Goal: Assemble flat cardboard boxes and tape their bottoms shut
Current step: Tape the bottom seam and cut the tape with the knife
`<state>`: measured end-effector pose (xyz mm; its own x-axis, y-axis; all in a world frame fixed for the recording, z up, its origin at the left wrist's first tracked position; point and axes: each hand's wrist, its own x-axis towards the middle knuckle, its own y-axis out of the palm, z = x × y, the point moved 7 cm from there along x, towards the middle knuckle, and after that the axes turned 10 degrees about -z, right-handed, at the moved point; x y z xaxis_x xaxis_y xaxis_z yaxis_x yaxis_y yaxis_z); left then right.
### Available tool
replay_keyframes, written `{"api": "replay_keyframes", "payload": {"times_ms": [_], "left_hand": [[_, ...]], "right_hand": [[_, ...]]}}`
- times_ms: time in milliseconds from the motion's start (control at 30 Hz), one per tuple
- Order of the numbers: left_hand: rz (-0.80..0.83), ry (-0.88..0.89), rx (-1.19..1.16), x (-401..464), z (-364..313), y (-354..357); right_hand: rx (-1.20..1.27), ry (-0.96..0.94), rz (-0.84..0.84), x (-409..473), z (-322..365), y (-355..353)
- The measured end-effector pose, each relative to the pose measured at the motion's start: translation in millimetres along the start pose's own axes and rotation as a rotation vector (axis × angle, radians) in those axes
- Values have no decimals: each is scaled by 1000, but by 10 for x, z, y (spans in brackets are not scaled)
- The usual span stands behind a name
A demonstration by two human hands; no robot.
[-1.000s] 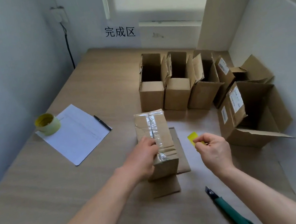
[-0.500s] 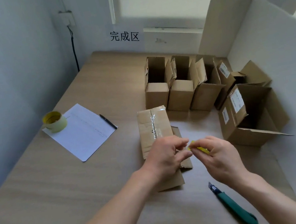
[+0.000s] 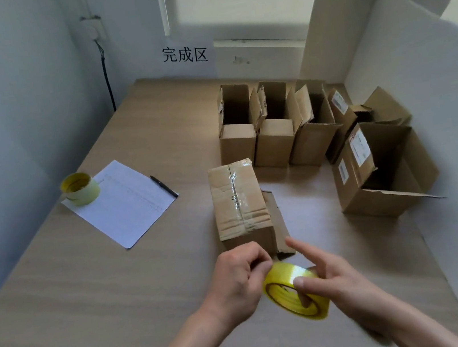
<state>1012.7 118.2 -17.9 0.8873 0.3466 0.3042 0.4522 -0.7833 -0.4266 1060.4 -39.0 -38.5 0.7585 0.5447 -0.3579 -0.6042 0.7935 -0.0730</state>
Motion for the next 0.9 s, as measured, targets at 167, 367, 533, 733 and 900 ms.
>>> {"api": "replay_keyframes", "payload": {"times_ms": [167,367,533,733,900], "left_hand": [[-160,-266,-75,-164,379,-228],[-370,-457,-64,-149,729,-336],[-412,-536,-52,15,911,-292],[-435,-581,38,108,1053,-235],[-454,-599,124,148,1090,-267]], "right_hand": [[-108,12,83,5,141,-18],[-1501,-572,-249,290,666,80],[-1552,-546,-292,642,683,69],[-1557,-496,-308,868,635,104],[-1563,-510,-292,1029,567,154]]}}
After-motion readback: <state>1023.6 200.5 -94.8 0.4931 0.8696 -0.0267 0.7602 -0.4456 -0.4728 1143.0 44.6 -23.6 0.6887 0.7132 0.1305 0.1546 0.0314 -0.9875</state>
